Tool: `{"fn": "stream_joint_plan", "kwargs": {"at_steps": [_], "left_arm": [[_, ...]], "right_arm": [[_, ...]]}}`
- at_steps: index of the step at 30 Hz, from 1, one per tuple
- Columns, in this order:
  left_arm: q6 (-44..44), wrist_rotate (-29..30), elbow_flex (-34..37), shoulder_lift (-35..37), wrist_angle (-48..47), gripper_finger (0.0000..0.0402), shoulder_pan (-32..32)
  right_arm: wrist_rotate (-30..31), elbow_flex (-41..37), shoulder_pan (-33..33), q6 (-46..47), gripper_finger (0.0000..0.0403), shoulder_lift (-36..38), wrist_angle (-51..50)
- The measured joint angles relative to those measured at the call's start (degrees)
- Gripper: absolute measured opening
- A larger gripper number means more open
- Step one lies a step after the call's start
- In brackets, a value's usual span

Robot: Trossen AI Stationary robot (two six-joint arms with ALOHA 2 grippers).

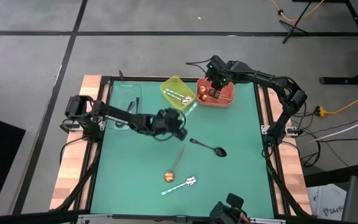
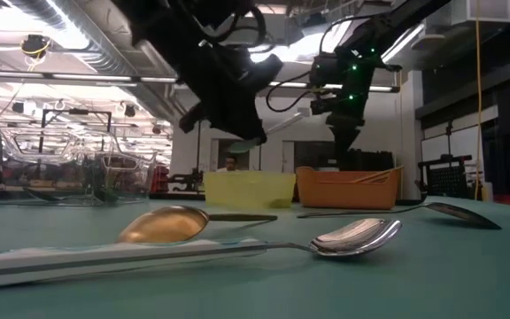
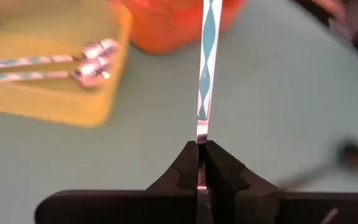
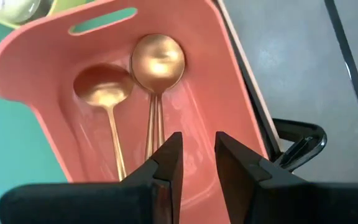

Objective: Sort silverware by color (type)
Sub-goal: Put the blue spoon into the green bin

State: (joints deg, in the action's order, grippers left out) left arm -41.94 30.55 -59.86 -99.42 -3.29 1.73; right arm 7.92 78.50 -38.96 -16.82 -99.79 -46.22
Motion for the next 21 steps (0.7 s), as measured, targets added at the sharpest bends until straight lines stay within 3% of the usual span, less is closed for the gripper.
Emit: {"fn": "stream_joint_plan", "kwargs": {"at_steps": [5, 14, 21], "left_arm": [[-5.92, -0.11, 0.00, 0.00, 5.13, 0.0007, -5.97], [-25.91, -1.48, 0.00, 0.00, 11.17, 0.0008, -15.54], [-30.07, 2.01, 0.00, -2.86, 15.88, 0.0009, -19.22]], "right_arm": [[0.02, 0.00, -0.02, 0.77, 0.0083, 0.00, 0.22], [-0.02, 0.00, -0.02, 0.77, 0.0083, 0.00, 0.42], [-0.64, 0.00, -0.02, 0.77, 0.0083, 0.00, 2.49]]}}
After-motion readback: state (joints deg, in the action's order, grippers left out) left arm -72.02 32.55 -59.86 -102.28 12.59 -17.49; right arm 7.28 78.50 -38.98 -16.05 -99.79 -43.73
